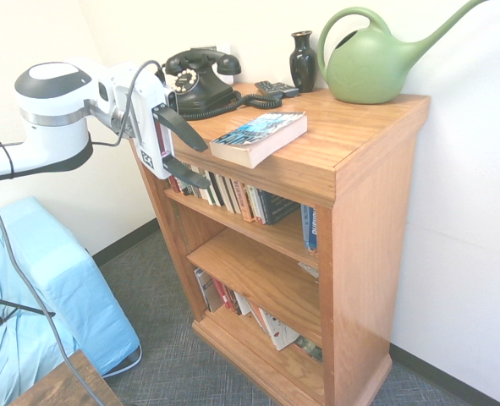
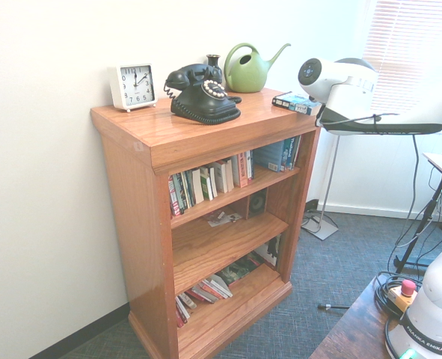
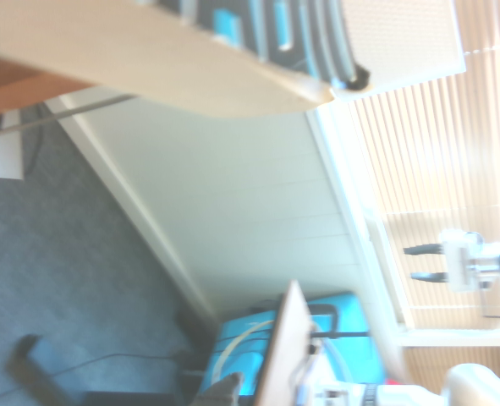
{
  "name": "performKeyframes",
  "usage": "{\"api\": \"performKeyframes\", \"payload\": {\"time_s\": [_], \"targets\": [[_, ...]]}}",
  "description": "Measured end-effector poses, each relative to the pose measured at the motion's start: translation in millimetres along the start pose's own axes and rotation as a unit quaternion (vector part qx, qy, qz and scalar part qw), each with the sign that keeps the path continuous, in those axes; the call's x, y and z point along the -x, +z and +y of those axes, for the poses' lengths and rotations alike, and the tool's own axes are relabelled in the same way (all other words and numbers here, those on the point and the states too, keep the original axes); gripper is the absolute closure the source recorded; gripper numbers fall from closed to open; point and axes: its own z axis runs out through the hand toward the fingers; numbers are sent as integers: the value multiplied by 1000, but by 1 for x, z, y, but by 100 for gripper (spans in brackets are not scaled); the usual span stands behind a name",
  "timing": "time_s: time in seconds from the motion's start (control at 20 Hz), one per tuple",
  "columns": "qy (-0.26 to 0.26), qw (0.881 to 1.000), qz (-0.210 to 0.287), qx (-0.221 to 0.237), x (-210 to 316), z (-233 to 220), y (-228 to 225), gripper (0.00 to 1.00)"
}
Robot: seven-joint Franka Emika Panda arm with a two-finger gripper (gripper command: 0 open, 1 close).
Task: Shelf the books
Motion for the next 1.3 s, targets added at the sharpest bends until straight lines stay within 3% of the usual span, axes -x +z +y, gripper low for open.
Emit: {"api": "performKeyframes", "payload": {"time_s": [0.7,1.3], "targets": [[-27,999,31,9,3,-75,-5,0],[-24,998,45,26,-12,-96,-7,0]]}}
